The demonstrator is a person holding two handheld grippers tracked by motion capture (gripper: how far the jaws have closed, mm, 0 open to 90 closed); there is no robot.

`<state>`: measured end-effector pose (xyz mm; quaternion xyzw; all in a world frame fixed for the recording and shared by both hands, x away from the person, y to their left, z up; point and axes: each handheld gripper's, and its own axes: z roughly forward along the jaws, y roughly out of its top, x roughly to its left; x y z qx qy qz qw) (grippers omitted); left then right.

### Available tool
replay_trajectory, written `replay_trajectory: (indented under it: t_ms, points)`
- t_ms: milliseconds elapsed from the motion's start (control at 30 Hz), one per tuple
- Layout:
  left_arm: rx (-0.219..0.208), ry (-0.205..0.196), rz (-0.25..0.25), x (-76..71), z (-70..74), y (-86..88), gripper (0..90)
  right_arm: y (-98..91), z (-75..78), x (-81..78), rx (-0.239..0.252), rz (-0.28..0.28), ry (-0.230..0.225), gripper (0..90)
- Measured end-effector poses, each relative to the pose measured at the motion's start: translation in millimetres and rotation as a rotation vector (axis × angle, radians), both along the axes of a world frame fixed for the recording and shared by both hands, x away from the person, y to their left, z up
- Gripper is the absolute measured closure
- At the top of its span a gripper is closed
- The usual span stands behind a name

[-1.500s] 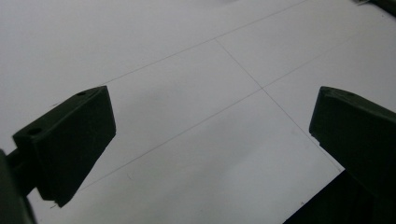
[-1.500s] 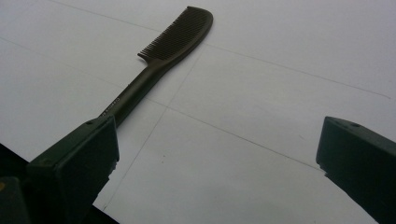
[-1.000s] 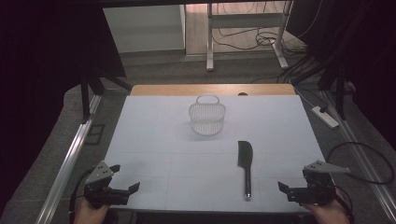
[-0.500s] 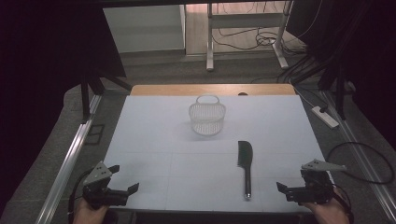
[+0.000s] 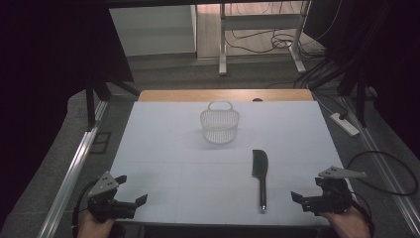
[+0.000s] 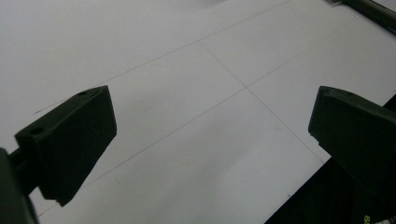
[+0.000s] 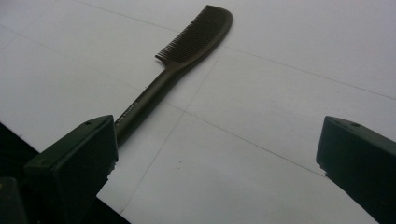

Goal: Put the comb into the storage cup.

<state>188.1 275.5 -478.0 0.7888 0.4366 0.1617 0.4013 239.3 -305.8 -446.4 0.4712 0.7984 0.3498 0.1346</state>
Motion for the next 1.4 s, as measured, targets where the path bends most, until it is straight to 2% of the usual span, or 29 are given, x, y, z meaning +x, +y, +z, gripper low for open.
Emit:
replay_trajectory:
  t_ms: [200, 433, 833, 1233, 1400]
  points:
    - [0.001, 0.001, 0.001, 0.0, 0.1, 0.1, 1.0, 6.7, -1.7, 2.7, -0.005, 0.045, 0.025, 0.0]
    - [0.001, 0.001, 0.002, 0.0, 0.1, 0.2, 0.9, 12.3, -1.4, 7.2, -0.020, 0.069, 0.007, 0.0]
    - [0.000, 0.000, 0.003, 0.0, 0.0, 0.3, 0.8, 18.6, 1.3, 17.0, -0.032, 0.079, 0.008, 0.0]
    - [0.000, 0.001, 0.001, 0.0, 0.0, 0.4, 0.8, 26.5, 0.9, 23.3, -0.006, 0.108, 0.015, 0.0]
    - [0.001, 0.003, 0.000, 0.2, -0.1, 0.3, 0.8, 30.2, -0.5, 26.0, -0.012, 0.115, 0.021, 0.0]
